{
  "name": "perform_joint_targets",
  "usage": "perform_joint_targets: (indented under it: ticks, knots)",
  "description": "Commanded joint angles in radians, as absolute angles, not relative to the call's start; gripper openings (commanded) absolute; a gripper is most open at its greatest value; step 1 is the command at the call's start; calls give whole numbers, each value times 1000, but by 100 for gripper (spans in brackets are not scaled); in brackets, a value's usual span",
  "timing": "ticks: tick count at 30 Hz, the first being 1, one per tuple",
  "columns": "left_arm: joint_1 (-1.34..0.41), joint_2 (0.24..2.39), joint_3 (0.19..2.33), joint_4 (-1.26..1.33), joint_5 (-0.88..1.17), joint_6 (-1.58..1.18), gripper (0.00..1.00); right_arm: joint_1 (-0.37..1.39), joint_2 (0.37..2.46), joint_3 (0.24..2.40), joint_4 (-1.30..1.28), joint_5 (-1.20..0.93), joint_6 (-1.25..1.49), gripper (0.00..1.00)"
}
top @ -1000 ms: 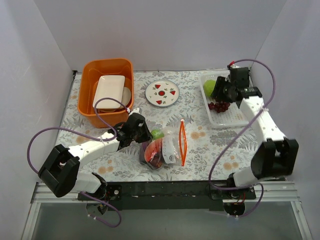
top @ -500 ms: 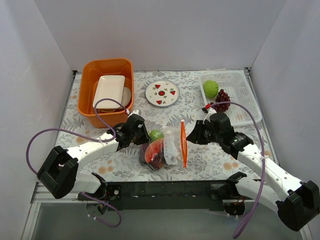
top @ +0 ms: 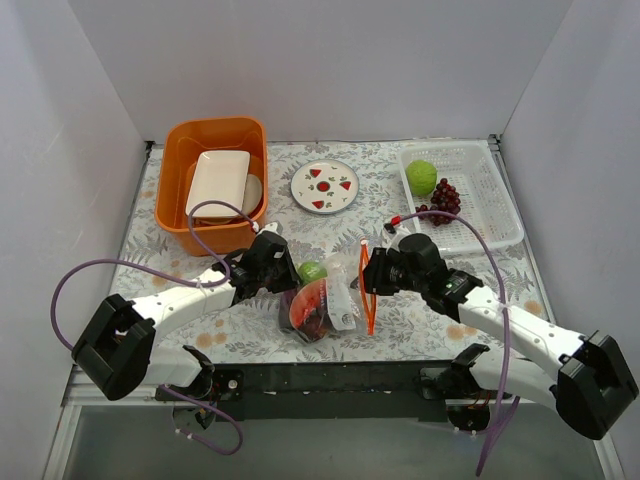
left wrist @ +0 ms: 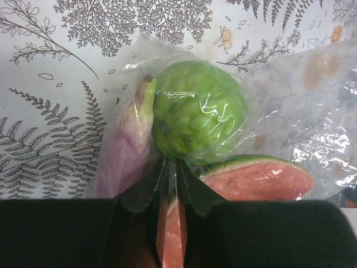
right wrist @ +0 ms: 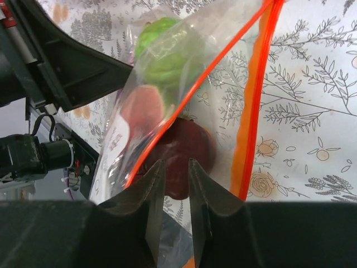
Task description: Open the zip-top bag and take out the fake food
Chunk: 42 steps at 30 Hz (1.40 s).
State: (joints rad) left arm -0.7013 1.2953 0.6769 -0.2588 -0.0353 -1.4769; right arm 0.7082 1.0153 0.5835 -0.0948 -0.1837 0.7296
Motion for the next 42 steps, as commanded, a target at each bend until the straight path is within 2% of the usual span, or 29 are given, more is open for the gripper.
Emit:
perform_joint_targets:
  ticks: [1,5,12,15,21,25,28,32,34,35,39,42]
  knots:
    - [-701,1266,647,-230,-2,-1476,10,716,1072,540,81,-193,793,31]
    - [-703,1278,635,-210,34,-1477,9,719,1115,485,266,-210,859,45]
    - [-703,1292,632,-192,54,-1477,8,764,1187,498,331,-170,902,61]
    - [-703,1290,629,-186,60,-1479,8,796,1213,517,339,-149,905,65]
    - [-703,1295,623,-172,66,-1483,8,837,1296,549,350,-118,911,64]
    - [-703,1301,624,-172,63,-1480,8,845,1339,572,370,-86,911,59]
    - [-703,1310,629,-187,45,-1480,8,851,1362,586,365,-51,900,51]
    - [-703,1315,630,-221,-12,-1497,7,854,1358,595,354,-18,887,22]
    - [-703,1316,634,-239,-47,-1506,7,856,1344,592,341,-6,881,16]
    - [-703,1318,632,-244,-57,-1511,7,856,1326,591,334,-5,881,10]
    - [-701,1331,630,-252,-86,-1525,6,856,1263,574,301,34,868,4]
    - [-701,1347,632,-252,-91,-1532,6,856,1209,558,279,52,864,4]
